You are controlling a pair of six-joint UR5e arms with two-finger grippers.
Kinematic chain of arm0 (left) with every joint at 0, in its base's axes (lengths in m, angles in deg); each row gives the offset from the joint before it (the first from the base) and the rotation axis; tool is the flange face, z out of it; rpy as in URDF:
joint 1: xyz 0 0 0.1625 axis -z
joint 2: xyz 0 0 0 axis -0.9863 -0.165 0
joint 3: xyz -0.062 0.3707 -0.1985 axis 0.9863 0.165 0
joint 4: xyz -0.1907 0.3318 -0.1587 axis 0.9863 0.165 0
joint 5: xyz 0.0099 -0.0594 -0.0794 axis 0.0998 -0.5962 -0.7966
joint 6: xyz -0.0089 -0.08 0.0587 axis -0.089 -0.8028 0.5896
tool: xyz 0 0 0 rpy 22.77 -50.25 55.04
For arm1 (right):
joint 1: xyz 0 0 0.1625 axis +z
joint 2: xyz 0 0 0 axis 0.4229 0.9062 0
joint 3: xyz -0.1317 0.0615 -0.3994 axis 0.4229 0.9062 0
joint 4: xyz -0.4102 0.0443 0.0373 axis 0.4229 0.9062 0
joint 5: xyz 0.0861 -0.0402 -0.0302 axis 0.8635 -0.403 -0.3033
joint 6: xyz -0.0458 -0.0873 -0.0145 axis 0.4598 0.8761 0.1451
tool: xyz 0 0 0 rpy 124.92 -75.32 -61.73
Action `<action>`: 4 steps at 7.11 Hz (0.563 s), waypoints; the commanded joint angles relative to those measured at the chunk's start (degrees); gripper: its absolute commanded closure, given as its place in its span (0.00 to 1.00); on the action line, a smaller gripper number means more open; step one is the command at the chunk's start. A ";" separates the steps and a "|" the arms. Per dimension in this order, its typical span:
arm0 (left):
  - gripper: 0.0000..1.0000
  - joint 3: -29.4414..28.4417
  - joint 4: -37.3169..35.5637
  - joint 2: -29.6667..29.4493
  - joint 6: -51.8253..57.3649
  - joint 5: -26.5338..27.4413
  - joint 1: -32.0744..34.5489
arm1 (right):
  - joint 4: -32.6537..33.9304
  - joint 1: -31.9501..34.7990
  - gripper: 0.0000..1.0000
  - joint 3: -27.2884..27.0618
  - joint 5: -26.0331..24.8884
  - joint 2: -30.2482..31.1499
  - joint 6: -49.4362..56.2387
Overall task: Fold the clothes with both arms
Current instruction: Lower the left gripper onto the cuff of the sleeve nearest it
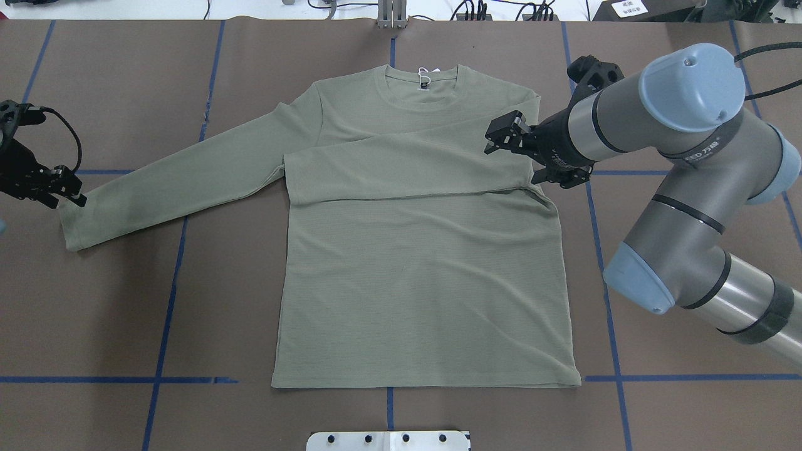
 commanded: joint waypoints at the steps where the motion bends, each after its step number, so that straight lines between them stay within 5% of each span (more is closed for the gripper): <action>1: 0.41 -0.35 -0.10 0.13 0.14 0.09 -0.66 | 0.09 -0.02 0.00 0.01 -0.12 -0.06 0.00; 4: 0.38 0.00 -0.10 0.31 0.14 0.35 -0.58 | 0.17 -0.02 0.00 0.01 -0.30 -0.06 0.00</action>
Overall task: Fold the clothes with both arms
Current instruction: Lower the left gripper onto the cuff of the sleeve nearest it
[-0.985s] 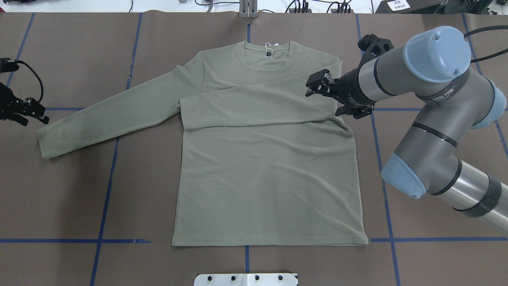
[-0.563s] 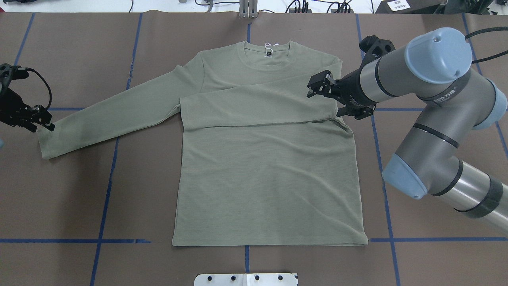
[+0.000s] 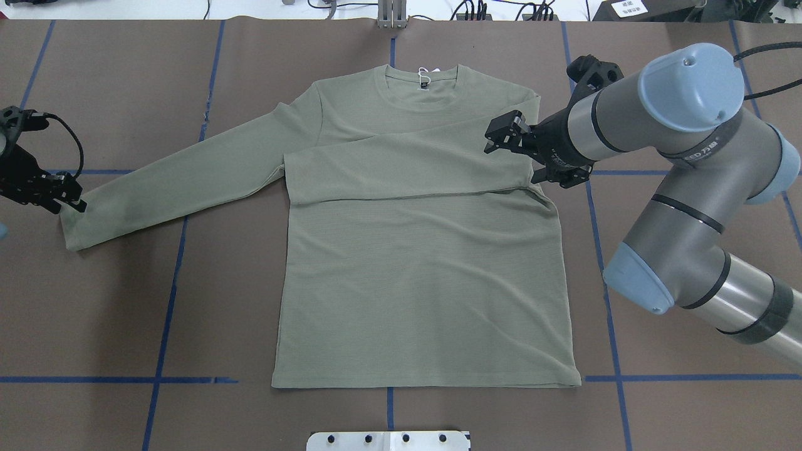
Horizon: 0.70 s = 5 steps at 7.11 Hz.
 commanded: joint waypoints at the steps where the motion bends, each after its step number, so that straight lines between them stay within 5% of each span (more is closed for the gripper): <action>1: 0.36 0.50 -0.11 -0.07 -0.17 3.61 -0.02 | -0.02 0.00 0.00 -0.09 -0.16 0.08 -0.09; 5: 0.43 0.42 0.06 0.19 -0.26 4.17 -0.11 | 0.07 0.00 0.00 0.00 -0.25 0.09 -0.26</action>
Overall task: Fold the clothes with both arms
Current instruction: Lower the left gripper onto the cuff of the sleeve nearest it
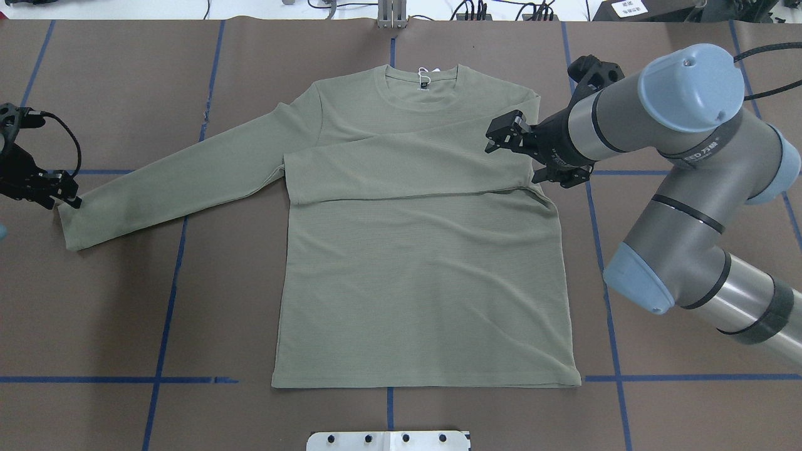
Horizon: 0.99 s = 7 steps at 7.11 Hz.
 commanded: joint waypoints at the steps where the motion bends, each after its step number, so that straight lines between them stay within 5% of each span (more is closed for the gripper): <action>1: 0.48 0.13 0.03 -0.04 -0.16 -0.02 -0.03 | 0.00 0.00 0.00 0.08 -0.10 0.09 -0.10; 7: 1.00 0.66 0.12 0.05 -0.25 -0.38 -0.03 | 0.00 0.00 0.00 0.34 -0.19 0.79 -0.10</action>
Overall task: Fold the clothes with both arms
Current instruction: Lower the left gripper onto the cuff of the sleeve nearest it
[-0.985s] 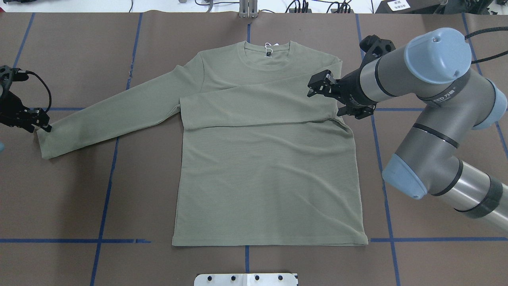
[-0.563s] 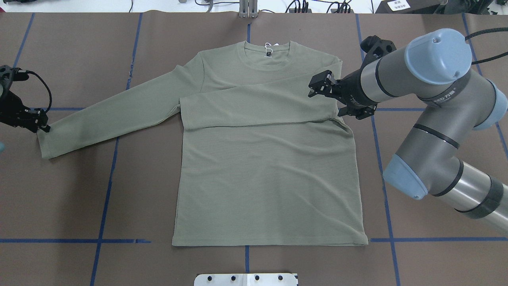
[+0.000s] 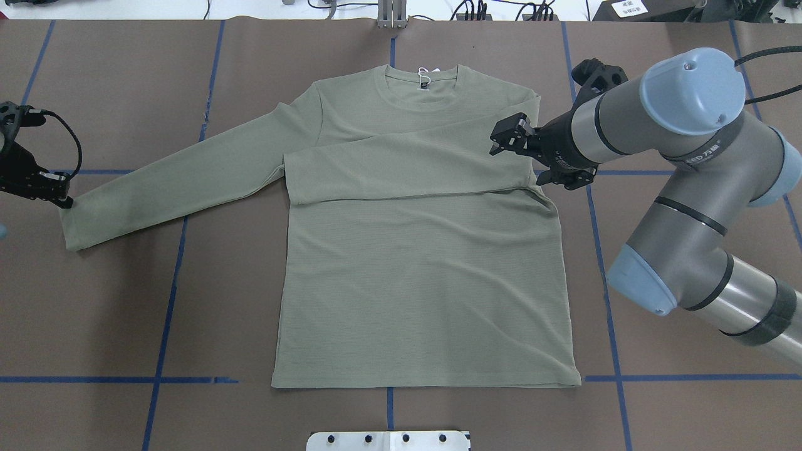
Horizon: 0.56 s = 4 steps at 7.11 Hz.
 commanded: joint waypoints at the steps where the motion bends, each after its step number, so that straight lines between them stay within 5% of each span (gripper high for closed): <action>1: 1.00 1.42 -0.35 -0.06 -0.13 -0.02 0.01 | -0.07 0.00 0.00 0.26 0.00 -0.03 -0.02; 2: 0.59 1.78 -0.35 -0.06 0.13 0.59 -0.08 | 0.02 0.00 0.00 0.26 0.00 -0.03 -0.02; 3: 0.44 1.88 -0.44 -0.75 -0.04 1.38 -0.08 | 0.02 0.00 0.00 0.26 -0.09 0.05 -0.02; 4: 0.44 1.35 -0.18 -0.67 0.39 0.78 -0.08 | 0.02 0.00 0.00 0.17 -0.09 0.32 -0.11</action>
